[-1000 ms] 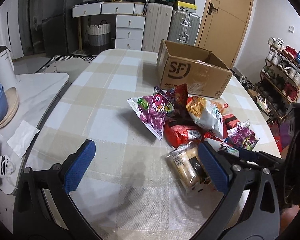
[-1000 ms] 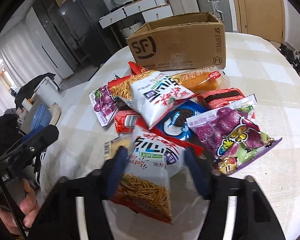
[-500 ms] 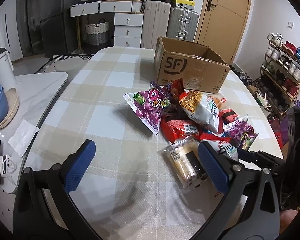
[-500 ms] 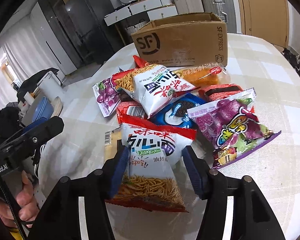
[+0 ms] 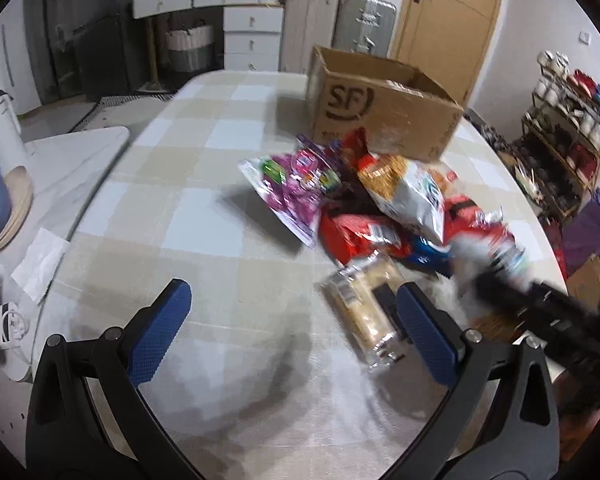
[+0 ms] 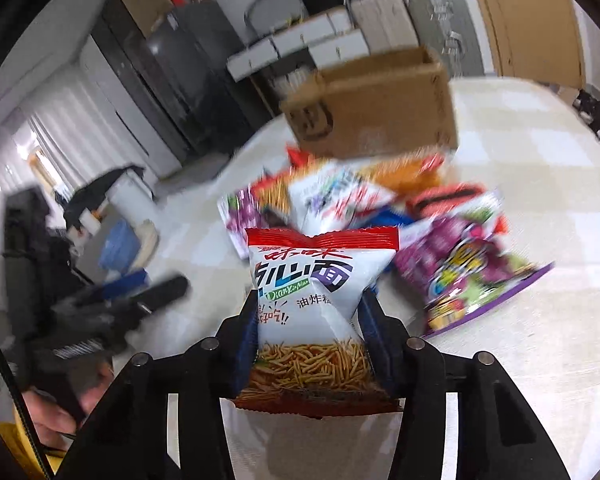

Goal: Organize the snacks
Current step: 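Grasp the clear cracker pack with the left gripper while the right gripper lifts the noodle bag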

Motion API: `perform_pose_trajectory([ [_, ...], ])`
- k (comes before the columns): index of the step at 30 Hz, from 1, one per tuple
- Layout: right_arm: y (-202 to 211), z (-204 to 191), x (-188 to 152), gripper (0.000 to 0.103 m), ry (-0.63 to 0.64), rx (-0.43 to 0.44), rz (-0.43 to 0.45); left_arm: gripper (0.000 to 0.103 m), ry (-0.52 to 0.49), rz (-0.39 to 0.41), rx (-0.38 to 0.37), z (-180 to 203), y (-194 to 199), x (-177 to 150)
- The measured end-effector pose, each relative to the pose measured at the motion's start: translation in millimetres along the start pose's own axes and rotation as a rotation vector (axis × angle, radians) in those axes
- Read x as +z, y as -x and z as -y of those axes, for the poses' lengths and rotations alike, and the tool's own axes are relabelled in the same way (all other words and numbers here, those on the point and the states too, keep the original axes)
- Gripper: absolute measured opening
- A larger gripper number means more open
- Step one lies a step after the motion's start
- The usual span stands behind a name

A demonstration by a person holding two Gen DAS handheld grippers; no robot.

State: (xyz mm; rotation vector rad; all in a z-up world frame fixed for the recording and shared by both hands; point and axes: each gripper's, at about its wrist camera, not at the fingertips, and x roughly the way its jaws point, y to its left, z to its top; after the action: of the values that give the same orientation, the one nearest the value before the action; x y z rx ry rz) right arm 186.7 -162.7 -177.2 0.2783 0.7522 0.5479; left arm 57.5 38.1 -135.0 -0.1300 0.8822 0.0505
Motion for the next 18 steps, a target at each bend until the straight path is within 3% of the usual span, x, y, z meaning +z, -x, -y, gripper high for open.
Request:
perform_pose_trajectory([
  [8,48.5,17.6,2.0,0.049,-0.025,-0.006,0.135,0.102,0.044,-0.172,-0.073,29.5,-47.1,-1.0],
  [11,58.4,17.9,-0.5,0.049,-0.006,0.010,0.150,0.094,0.064,-0.218,-0.098,40.3,-60.4,-0.6],
  [18,56.1,10.7,-8.4,0.049,0.066,0.037,0.168,0.094,0.012,-0.259,0.007,67.1,-88.0,2.2],
])
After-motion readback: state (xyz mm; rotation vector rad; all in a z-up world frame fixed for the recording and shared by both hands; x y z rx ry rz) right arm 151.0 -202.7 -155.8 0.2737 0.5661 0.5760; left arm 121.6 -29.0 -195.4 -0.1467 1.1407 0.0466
